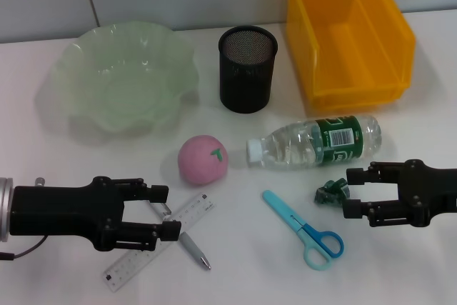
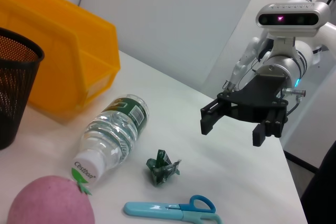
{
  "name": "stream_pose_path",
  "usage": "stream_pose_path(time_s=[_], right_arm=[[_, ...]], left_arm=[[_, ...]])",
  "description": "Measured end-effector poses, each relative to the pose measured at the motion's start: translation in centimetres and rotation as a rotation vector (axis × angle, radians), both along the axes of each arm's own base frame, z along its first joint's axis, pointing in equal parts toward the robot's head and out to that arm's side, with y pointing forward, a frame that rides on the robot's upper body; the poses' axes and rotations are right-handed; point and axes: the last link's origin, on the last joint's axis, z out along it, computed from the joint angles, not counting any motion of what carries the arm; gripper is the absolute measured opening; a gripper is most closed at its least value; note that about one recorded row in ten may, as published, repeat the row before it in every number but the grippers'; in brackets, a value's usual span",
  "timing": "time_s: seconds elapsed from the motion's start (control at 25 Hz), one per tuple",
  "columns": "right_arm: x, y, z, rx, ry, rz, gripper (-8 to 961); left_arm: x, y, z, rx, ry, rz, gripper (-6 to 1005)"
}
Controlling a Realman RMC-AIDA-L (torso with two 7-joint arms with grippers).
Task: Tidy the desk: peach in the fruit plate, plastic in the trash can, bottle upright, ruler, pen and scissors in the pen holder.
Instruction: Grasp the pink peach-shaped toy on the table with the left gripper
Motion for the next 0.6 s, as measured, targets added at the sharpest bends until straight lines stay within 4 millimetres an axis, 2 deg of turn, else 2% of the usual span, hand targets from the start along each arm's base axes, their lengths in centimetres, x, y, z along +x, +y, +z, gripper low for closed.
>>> stream_pose_path(time_s=[0.6], right_arm=[[0.04, -0.16, -0.11, 0.000, 0.007, -0.005, 778]], left_arm=[[-0.03, -0.07, -0.08, -0.002, 0.001, -0.003, 788]])
